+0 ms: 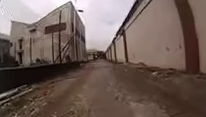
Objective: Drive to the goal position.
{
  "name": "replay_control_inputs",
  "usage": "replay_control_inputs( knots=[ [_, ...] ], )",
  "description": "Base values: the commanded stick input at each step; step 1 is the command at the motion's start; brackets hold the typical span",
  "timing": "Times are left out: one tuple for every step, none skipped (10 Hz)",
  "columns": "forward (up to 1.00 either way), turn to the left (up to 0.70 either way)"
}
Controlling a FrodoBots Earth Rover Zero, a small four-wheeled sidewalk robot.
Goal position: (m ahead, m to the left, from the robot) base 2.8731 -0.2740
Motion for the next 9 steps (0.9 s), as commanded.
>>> replay_control_inputs(
  knots=[
    [0.85,0.00],
    [0.85,0.00],
    [0.85,0.00],
    [0.85,0.00],
    [0.85,0.00],
    [0.85,0.00],
    [0.85,0.00],
    [0.85,0.00],
    [0.85,0.00]
  ],
)
